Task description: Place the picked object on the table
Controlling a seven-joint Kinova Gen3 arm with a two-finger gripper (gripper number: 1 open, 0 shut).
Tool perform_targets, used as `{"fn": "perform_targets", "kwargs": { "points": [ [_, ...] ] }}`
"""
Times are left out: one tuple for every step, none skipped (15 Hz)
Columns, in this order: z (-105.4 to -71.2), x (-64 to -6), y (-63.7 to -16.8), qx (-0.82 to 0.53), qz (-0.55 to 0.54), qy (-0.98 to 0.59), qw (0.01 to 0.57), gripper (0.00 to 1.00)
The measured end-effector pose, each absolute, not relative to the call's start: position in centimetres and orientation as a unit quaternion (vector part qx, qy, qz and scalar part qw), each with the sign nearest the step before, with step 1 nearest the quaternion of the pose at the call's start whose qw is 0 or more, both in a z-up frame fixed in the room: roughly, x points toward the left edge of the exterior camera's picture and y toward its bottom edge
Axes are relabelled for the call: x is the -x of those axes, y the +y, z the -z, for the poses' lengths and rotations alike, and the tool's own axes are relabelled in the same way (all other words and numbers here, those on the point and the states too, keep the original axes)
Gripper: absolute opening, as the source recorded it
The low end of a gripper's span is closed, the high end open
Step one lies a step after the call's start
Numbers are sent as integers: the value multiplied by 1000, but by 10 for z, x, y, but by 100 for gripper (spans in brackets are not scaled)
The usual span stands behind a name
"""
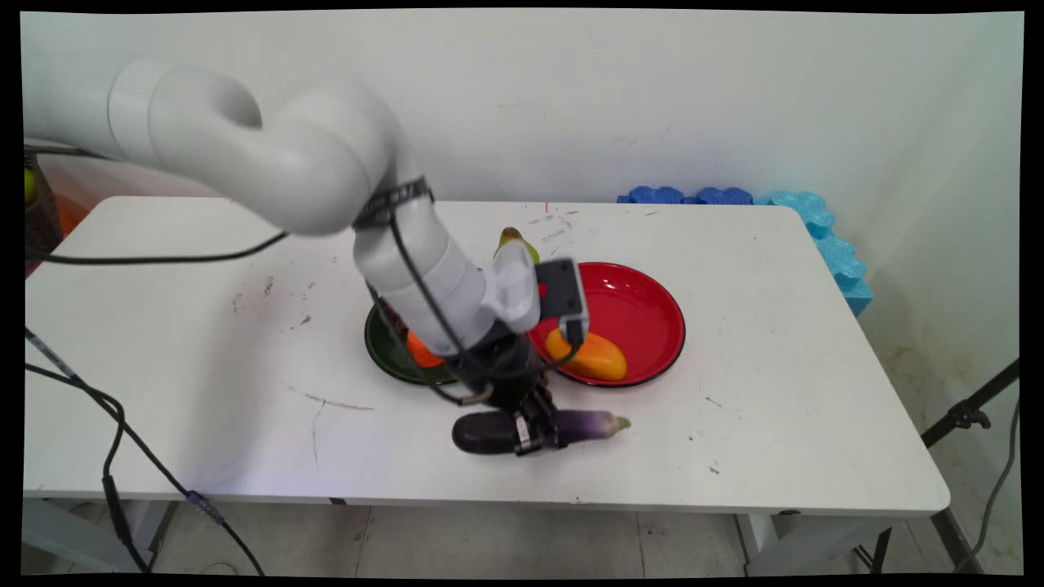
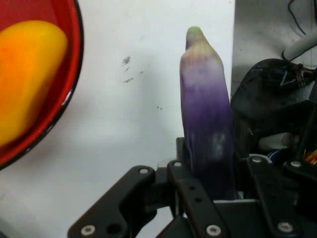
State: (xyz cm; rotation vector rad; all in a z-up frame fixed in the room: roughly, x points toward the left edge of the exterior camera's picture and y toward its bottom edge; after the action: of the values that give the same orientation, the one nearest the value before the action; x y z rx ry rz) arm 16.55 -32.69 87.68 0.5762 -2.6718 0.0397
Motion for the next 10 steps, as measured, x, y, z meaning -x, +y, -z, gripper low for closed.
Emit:
{"fn": "perform_targets", "kwargs": {
  "points": [
    [-868, -166, -324, -203, -15, -958, 203, 0],
    [-861, -167, -323, -201, -16, -958, 204, 0],
    [-853, -168, -321, -199, -17, -958, 205, 0],
    [-846, -169, -320, -196, -18, -959, 206, 0],
    [-840, -169, -319, -194, -19, -959, 207, 0],
    [-834, -170, -319, -190, -20, -959, 208, 0],
    [-829, -171, -318, -187, -22, -960, 209, 0],
    [-824, -172, -317, -184, -23, -960, 210, 0],
    [-820, -173, -316, -181, -24, -960, 212, 0],
    [-816, -173, -316, -178, -25, -960, 214, 0]
  ]
}}
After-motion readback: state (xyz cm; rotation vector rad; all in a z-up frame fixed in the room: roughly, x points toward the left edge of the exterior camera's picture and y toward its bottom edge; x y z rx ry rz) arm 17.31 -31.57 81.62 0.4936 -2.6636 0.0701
